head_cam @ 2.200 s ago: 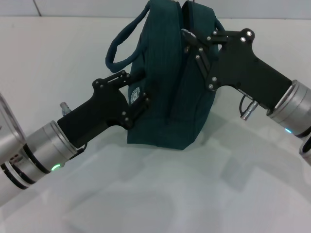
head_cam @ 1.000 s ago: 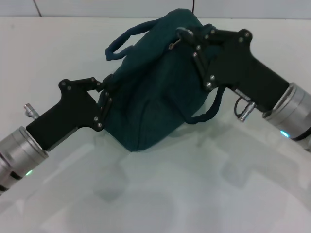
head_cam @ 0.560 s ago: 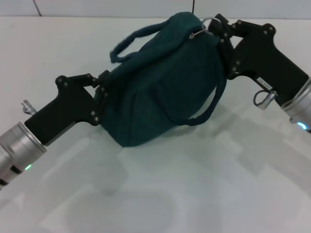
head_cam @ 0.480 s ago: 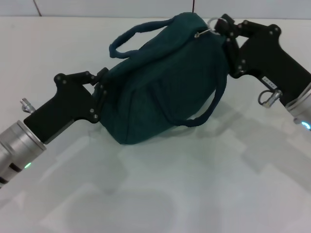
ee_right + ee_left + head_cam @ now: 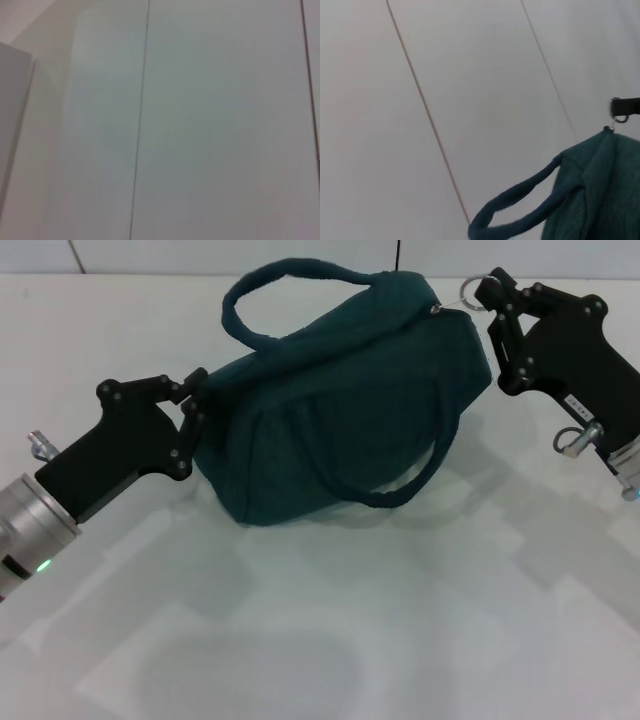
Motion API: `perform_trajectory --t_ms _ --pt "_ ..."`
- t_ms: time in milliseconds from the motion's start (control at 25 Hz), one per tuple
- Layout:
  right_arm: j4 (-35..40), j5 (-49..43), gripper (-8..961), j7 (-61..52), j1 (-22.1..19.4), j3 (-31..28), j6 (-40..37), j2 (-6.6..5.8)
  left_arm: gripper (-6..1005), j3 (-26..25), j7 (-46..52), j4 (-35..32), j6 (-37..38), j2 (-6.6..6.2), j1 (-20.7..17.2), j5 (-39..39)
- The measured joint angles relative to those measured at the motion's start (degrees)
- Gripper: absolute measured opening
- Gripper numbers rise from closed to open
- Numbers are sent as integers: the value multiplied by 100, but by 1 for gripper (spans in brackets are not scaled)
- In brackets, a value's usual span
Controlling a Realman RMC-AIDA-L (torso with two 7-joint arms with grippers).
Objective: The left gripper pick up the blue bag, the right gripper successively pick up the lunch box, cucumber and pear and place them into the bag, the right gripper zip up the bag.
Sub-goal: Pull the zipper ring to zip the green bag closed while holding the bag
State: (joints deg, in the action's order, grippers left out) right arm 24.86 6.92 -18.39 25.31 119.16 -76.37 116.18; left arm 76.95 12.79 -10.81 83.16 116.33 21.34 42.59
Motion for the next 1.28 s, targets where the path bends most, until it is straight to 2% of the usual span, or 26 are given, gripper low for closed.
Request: perform_trajectory --t_ms 200,640,720,920,1040,1280 --pt "-108 98 9 -113 0 -9 4 0 21 -177 3 2 -87 -13 24 -1" --pt "-371 346 9 -495 81 2 9 -4 12 -200 -4 4 -89 -66 75 23" --pt "-370 341 9 -499 98 9 9 -4 10 -195 -2 -1 -23 -43 88 25" --pt "-354 324 9 -510 138 33 23 0 1 -474 528 -258 118 195 47 -139" --pt "-348 319 9 -512 148 36 13 1 16 -685 849 -314 99 284 61 -166" --pt "-344 315 10 -514 205 37 -3 0 76 -793 966 -297 164 346 119 -300"
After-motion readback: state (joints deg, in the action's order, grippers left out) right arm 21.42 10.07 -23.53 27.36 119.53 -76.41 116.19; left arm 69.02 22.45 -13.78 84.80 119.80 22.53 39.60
